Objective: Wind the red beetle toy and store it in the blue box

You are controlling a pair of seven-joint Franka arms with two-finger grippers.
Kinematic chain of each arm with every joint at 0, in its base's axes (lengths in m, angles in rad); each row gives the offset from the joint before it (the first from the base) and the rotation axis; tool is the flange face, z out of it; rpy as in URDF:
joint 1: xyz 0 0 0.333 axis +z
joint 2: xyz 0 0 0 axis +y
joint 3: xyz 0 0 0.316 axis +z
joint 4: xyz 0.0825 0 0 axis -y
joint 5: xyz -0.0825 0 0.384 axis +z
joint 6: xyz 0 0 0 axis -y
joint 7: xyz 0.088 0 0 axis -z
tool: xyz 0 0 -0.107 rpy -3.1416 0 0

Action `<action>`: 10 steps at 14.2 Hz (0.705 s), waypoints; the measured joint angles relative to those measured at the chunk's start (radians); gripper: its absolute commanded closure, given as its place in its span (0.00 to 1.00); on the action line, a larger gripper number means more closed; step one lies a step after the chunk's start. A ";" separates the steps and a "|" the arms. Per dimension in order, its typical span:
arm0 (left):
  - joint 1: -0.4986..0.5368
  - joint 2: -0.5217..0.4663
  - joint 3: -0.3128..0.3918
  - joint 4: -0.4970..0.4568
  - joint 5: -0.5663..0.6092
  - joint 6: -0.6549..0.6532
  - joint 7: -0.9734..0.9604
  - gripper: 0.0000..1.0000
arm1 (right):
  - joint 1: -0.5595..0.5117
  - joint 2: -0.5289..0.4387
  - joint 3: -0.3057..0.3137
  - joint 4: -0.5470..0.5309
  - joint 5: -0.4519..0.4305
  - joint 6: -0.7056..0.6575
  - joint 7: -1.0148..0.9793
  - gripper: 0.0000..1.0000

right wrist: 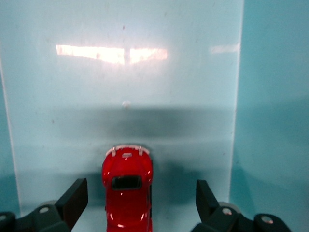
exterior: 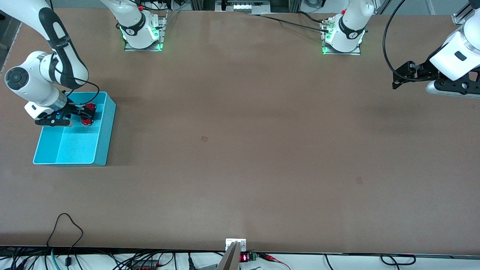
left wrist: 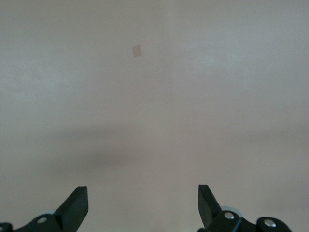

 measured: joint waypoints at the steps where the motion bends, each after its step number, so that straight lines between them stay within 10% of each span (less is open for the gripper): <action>1: 0.000 0.000 0.000 0.000 0.000 0.000 0.000 0.00 | 0.000 -0.009 0.000 0.020 -0.002 -0.006 -0.001 0.00; 10: -0.004 0.000 -0.001 0.003 0.000 0.000 0.000 0.00 | 0.001 -0.177 0.123 0.498 -0.004 -0.703 -0.003 0.00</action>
